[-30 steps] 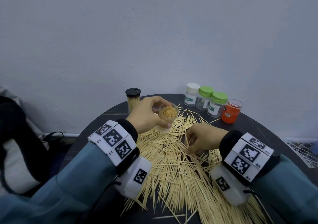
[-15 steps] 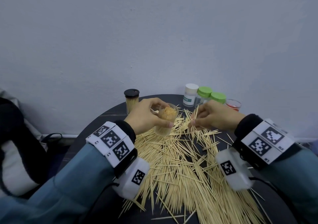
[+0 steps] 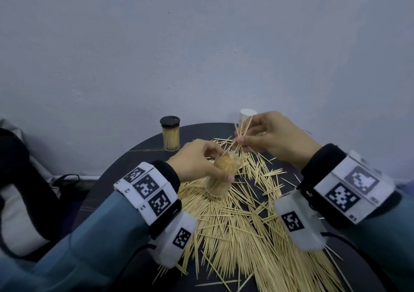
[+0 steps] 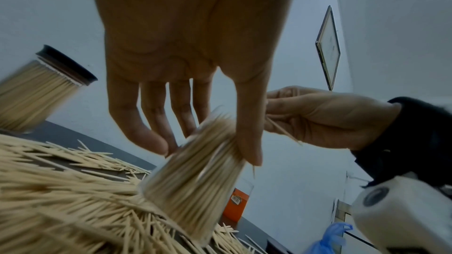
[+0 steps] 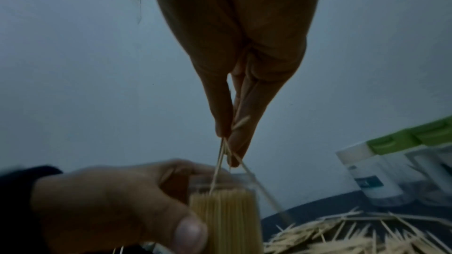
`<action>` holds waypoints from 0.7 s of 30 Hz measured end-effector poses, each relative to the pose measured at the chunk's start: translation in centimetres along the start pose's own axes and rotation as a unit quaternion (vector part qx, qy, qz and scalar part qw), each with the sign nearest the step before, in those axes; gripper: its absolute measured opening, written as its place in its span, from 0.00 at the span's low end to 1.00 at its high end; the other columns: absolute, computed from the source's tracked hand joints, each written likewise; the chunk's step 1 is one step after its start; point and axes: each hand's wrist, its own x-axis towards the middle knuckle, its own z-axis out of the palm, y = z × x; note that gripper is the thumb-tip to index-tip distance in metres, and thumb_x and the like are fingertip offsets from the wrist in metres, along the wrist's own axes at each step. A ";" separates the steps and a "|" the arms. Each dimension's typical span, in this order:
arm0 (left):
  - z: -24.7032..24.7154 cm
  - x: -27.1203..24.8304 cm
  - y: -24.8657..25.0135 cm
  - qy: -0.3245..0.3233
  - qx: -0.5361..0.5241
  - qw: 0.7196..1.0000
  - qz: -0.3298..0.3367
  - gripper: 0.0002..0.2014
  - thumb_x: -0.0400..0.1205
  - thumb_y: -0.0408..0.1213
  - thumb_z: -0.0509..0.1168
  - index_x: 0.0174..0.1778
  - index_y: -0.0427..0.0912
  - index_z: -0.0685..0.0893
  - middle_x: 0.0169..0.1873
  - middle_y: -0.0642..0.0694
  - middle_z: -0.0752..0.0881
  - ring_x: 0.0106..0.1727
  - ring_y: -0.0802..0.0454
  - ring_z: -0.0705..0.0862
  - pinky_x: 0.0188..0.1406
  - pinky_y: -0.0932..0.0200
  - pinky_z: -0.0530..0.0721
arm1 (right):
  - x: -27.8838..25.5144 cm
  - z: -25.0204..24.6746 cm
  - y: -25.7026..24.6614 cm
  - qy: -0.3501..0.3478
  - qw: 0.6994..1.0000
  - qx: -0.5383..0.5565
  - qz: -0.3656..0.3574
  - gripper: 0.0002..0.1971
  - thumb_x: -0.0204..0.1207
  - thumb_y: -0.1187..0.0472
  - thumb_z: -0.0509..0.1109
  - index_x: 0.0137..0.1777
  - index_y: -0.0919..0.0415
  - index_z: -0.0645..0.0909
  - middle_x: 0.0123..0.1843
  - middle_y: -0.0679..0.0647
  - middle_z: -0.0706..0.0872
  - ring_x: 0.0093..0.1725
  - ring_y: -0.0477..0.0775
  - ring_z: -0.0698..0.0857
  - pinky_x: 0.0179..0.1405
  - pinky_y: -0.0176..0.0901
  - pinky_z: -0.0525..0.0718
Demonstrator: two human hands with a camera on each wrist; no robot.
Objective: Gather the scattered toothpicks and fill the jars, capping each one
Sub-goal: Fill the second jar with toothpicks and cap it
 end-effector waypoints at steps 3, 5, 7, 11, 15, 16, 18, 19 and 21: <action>0.1 0.1 0.0 -0.003 -0.002 1.000 0.008 0.28 0.62 0.47 0.81 0.59 0.51 0.84 0.53 0.52 0.85 0.47 0.58 0.81 0.58 0.52 0.81 | 0.2 1.0 0.8 -0.025 0.998 -0.059 0.007 0.04 0.73 0.69 0.72 0.44 0.61 0.81 0.43 0.62 0.90 0.37 0.52 0.87 0.37 0.41 0.87; 0.2 0.1 -0.1 -0.007 -0.004 1.000 0.006 0.31 0.62 0.48 0.81 0.62 0.51 0.84 0.54 0.52 0.86 0.49 0.56 0.82 0.62 0.48 0.81 | 0.2 1.4 1.0 -0.031 0.998 -0.053 0.000 0.08 0.73 0.70 0.72 0.48 0.60 0.79 0.44 0.60 0.89 0.35 0.49 0.86 0.33 0.35 0.84; 0.2 0.2 -0.1 -0.012 -0.009 1.000 0.007 0.30 0.62 0.47 0.81 0.61 0.49 0.84 0.52 0.52 0.86 0.47 0.57 0.82 0.62 0.47 0.81 | 0.1 1.6 1.0 -0.031 0.998 -0.055 -0.017 0.11 0.72 0.71 0.72 0.51 0.59 0.79 0.45 0.57 0.88 0.38 0.50 0.87 0.37 0.38 0.86; 0.2 0.2 -0.2 -0.008 -0.019 1.000 0.009 0.28 0.63 0.45 0.81 0.60 0.46 0.84 0.42 0.57 0.82 0.40 0.62 0.78 0.53 0.57 0.79 | -0.1 1.4 0.9 -0.032 0.997 -0.054 -0.041 0.10 0.72 0.70 0.73 0.46 0.54 0.80 0.49 0.58 0.89 0.47 0.55 0.89 0.47 0.47 0.87; 0.2 0.1 -0.1 -0.008 -0.037 0.999 0.006 0.27 0.65 0.42 0.80 0.60 0.48 0.83 0.43 0.57 0.81 0.42 0.61 0.78 0.52 0.59 0.78 | 0.0 1.0 0.9 -0.041 0.997 -0.047 -0.047 0.09 0.74 0.70 0.71 0.46 0.54 0.81 0.50 0.60 0.89 0.51 0.55 0.89 0.53 0.46 0.87; 0.1 0.1 -0.1 -0.010 -0.043 0.999 0.007 0.26 0.65 0.41 0.80 0.59 0.49 0.83 0.43 0.57 0.81 0.42 0.61 0.78 0.51 0.60 0.78 | 0.1 0.9 0.9 -0.042 0.997 -0.046 -0.049 0.09 0.75 0.70 0.70 0.47 0.54 0.81 0.50 0.59 0.89 0.51 0.54 0.89 0.53 0.45 0.87; 0.0 0.1 -0.1 -0.012 -0.053 0.999 0.006 0.22 0.66 0.40 0.80 0.55 0.52 0.82 0.43 0.57 0.81 0.42 0.63 0.79 0.47 0.62 0.79 | 0.1 0.8 0.8 -0.034 0.997 -0.052 -0.054 0.08 0.77 0.69 0.67 0.50 0.56 0.82 0.52 0.58 0.89 0.51 0.48 0.87 0.53 0.37 0.84; 0.0 0.1 -0.1 -0.012 -0.058 0.998 0.004 0.21 0.66 0.40 0.80 0.53 0.53 0.82 0.43 0.57 0.81 0.42 0.63 0.79 0.46 0.63 0.80 | 0.2 0.7 0.8 -0.025 0.997 -0.054 -0.056 0.08 0.79 0.68 0.65 0.52 0.57 0.82 0.53 0.56 0.88 0.52 0.46 0.86 0.54 0.35 0.83; -0.1 0.2 0.0 -0.011 -0.071 0.997 -0.003 0.20 0.66 0.39 0.80 0.52 0.54 0.82 0.42 0.57 0.81 0.43 0.62 0.80 0.45 0.61 0.83 | 0.2 0.7 0.7 -0.011 0.996 -0.064 -0.060 0.12 0.82 0.67 0.59 0.59 0.59 0.81 0.58 0.55 0.87 0.59 0.46 0.84 0.63 0.38 0.79</action>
